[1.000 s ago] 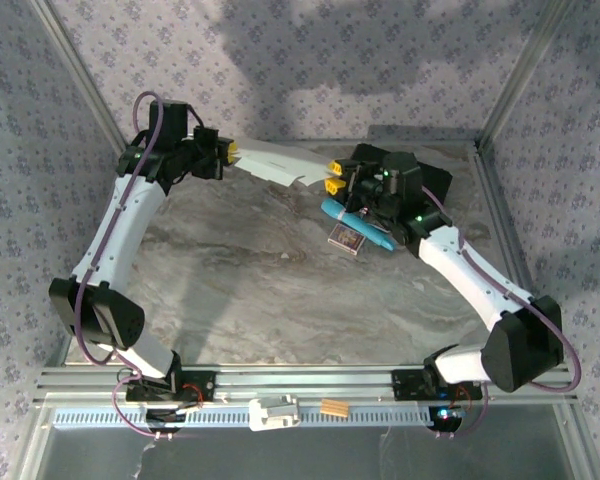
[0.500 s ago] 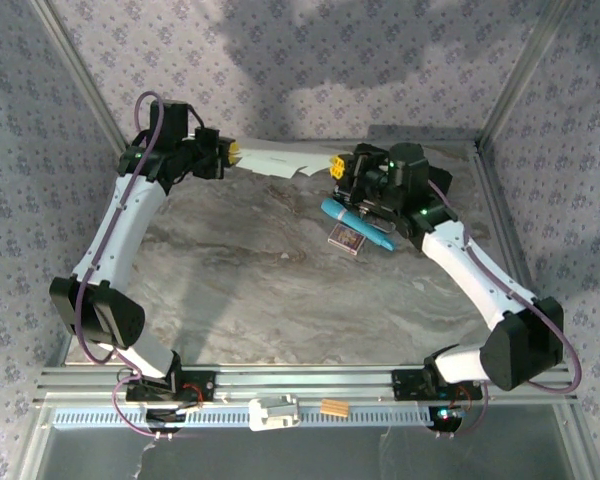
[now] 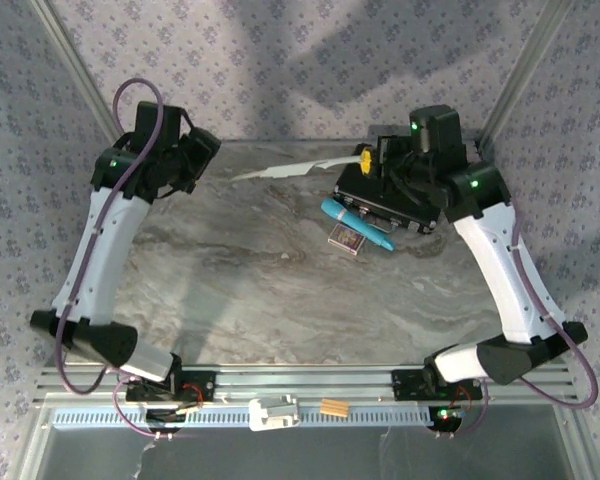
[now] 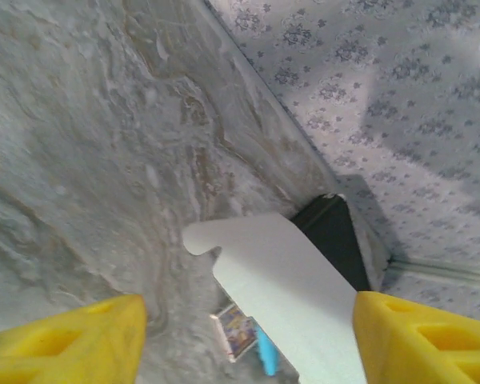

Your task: Fold the paper box

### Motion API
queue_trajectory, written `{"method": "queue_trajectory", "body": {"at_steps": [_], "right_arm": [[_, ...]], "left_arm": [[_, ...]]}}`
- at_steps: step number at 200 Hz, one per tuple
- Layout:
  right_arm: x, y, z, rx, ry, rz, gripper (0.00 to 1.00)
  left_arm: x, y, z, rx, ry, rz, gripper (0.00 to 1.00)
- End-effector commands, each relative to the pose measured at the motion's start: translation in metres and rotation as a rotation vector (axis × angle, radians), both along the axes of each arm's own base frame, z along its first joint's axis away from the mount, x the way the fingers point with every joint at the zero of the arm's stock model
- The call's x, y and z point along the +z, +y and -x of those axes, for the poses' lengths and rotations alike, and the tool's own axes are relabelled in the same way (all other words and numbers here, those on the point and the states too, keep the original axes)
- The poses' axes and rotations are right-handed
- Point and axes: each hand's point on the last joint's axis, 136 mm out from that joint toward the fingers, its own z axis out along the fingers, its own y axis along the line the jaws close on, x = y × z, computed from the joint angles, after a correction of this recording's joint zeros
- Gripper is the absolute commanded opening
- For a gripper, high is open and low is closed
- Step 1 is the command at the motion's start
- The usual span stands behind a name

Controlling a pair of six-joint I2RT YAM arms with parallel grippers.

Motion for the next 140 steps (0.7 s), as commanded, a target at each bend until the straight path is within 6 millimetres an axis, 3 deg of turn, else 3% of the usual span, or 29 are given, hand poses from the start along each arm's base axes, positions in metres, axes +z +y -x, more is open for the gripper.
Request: {"method": "queue_trajectory", "body": {"at_steps": [1,18,44,81,104,140], "right_arm": [[-0.045,-0.039,0.062,-0.078,0.323,0.285,0.00],[-0.047,-0.041,0.085,-0.041,0.433,0.394,0.00],[-0.062,-0.027,0.087,-0.015,0.465,0.439,0.00],[-0.083,-0.006,0.057,0.010,0.491,0.514,0.00],[-0.105,0.018,0.039,0.053,0.530,0.537,0.00],[-0.130,0.049,0.009,0.105,0.517,0.542,0.00]], "left_arm": [[-0.011,0.013,0.019,-0.122,-0.022,-0.239,0.64],[-0.010,0.001,0.028,-0.240,-0.075,-0.288,0.60],[-0.019,-0.014,0.042,-0.389,-0.103,-0.311,0.58],[-0.042,-0.020,0.058,-0.476,-0.100,-0.308,0.56],[-0.059,-0.020,0.067,-0.507,-0.070,-0.308,0.57],[-0.059,-0.021,0.086,-0.605,-0.197,-0.356,0.65]]}}
